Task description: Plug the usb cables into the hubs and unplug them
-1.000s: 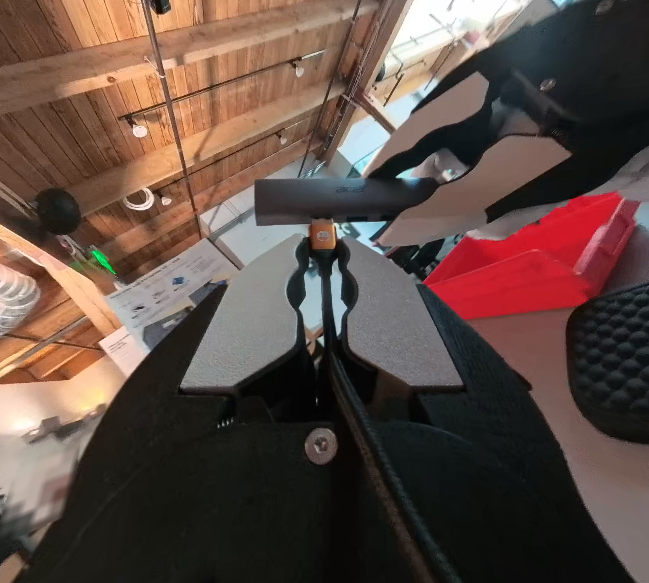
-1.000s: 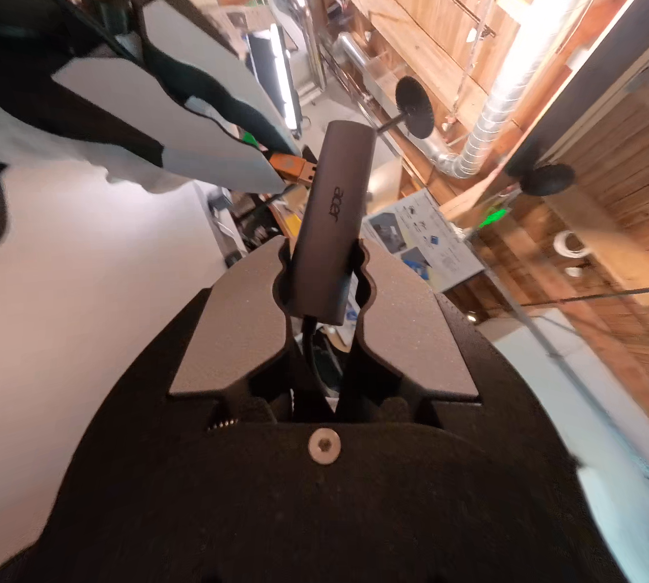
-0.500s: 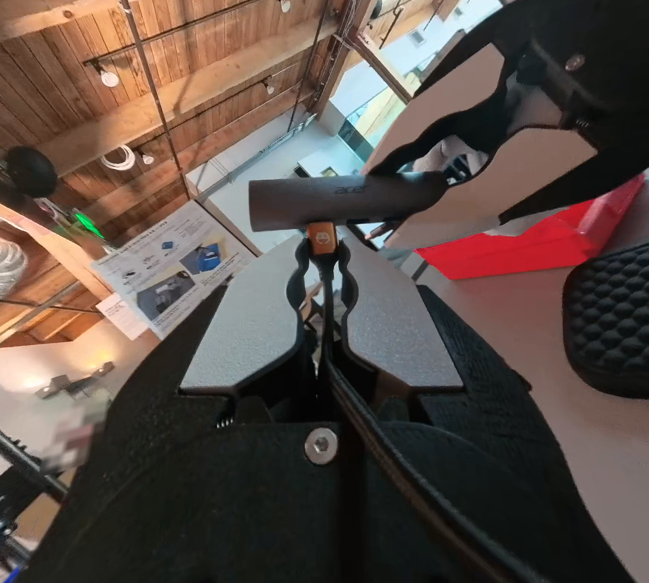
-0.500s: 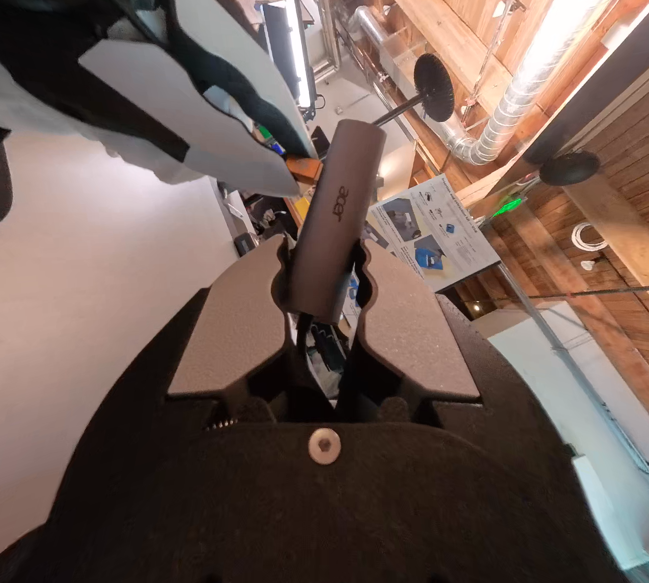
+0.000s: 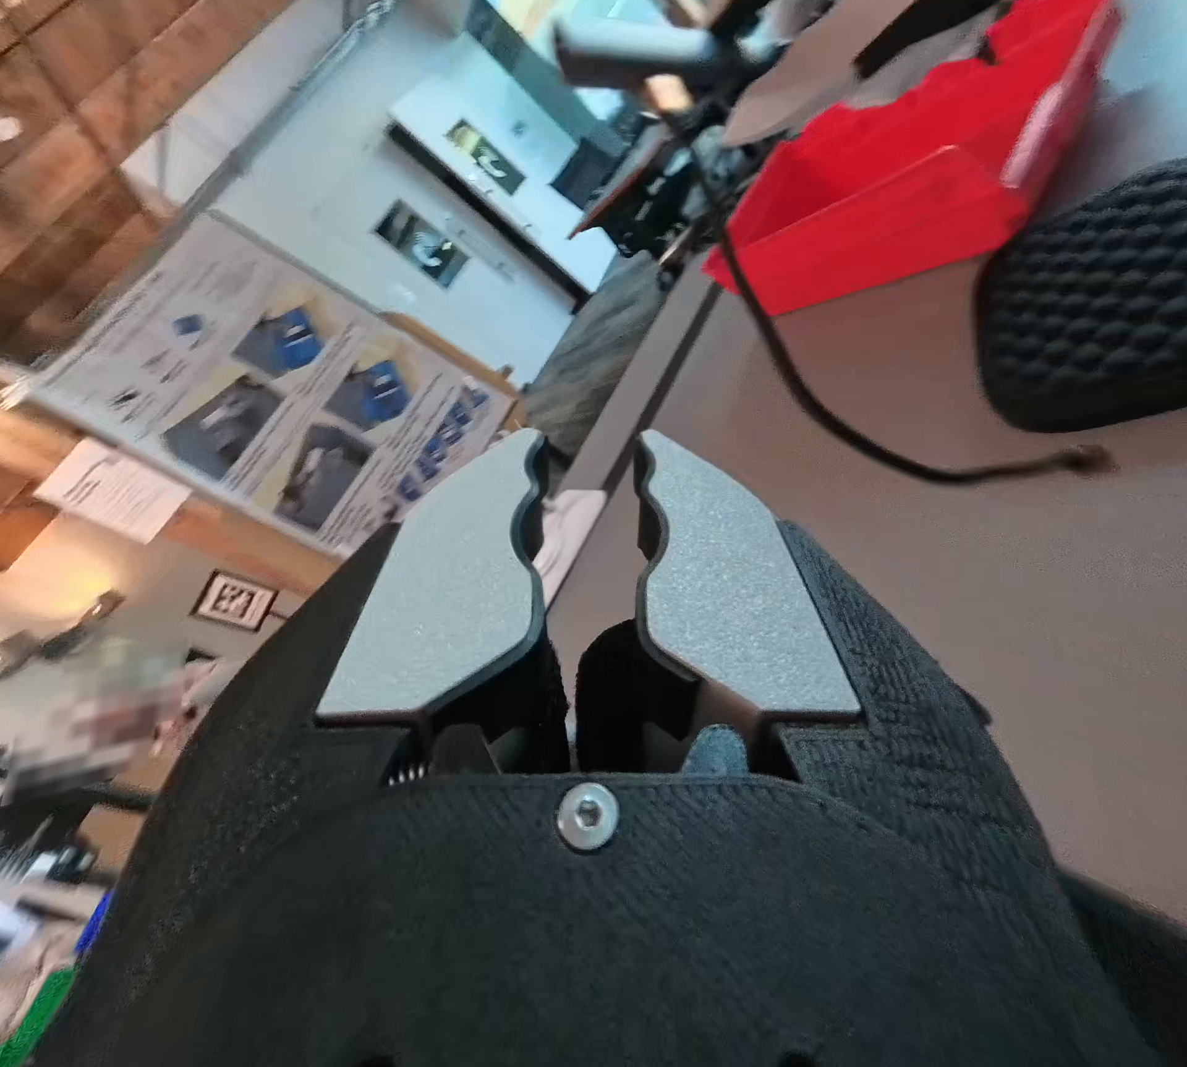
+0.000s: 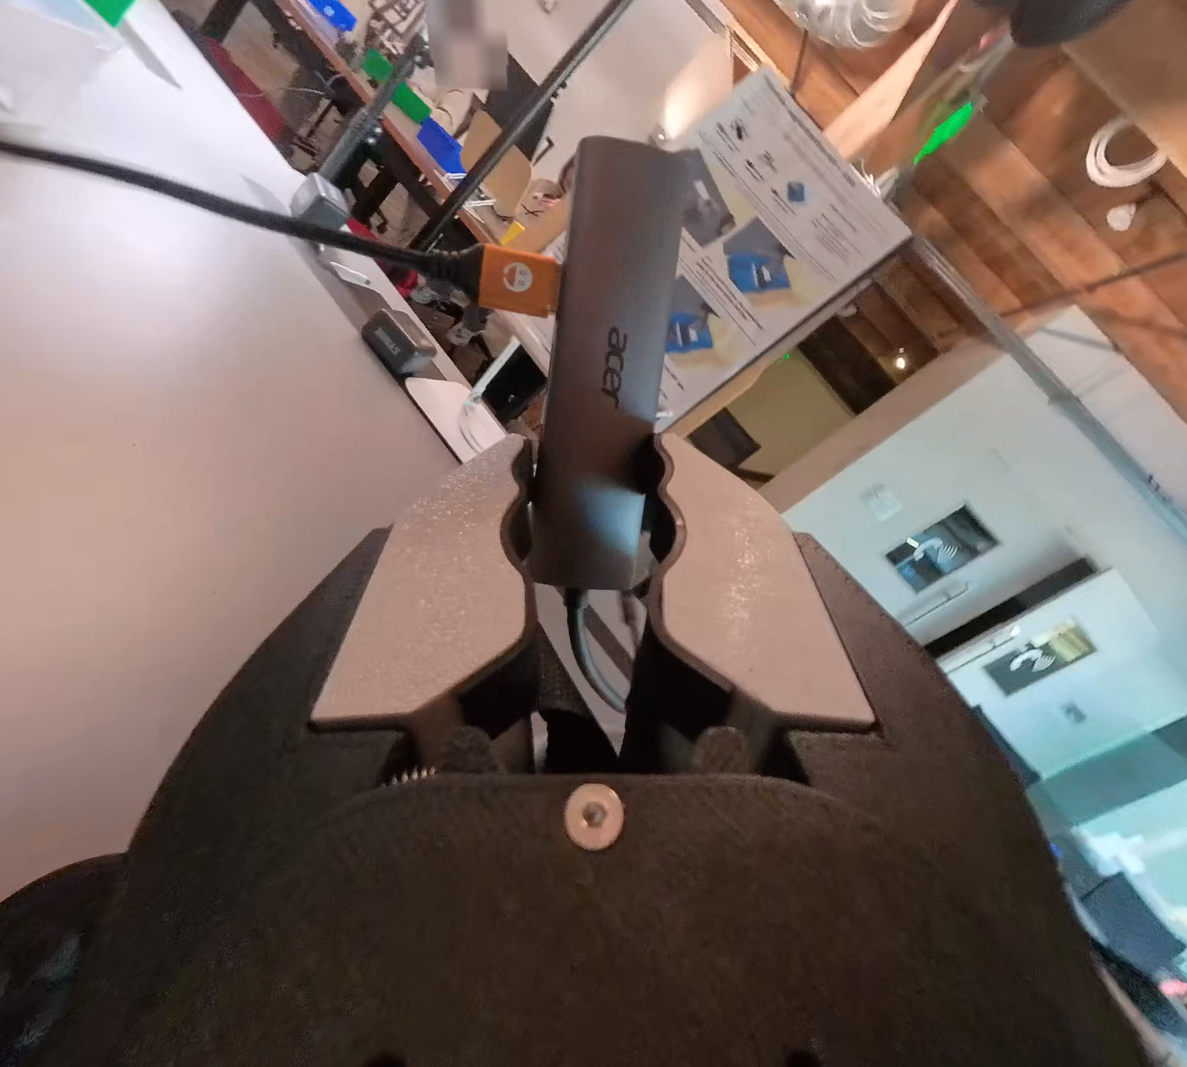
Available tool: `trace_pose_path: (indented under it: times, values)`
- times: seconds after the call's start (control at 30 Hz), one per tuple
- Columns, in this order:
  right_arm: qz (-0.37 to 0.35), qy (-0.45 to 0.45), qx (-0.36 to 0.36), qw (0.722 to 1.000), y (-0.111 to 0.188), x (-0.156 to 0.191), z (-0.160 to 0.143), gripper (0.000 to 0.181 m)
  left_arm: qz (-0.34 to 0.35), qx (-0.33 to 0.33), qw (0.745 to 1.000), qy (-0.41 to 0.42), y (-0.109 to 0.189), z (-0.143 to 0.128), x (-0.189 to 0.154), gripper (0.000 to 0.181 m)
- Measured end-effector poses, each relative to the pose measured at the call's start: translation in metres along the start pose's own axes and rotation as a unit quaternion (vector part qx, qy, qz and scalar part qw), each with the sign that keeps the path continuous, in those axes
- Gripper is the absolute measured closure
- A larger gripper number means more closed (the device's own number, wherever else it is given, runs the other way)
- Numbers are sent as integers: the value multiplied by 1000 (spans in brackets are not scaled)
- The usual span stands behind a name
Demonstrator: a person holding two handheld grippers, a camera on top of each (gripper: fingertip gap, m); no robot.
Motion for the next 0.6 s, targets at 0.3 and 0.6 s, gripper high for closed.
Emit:
trace_pose_path:
  times: [0.3,0.6]
  values:
    - [124,-76,237,961,-3,1,-23,148,315,-67,936,139,122,-14,58,155]
    - [335,-55,485,806,-36,60,-98,148,358,-91,910,186,175,-21,63,157]
Point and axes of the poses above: each gripper's, where its closed fingertips meet, y back along the fingers, z out of its top, x = y × z across the jaws, the point moved 10 cm from there along y, back along the fingers, and after that the axes turned 9 degrees about -y, right-handed, at the moved point
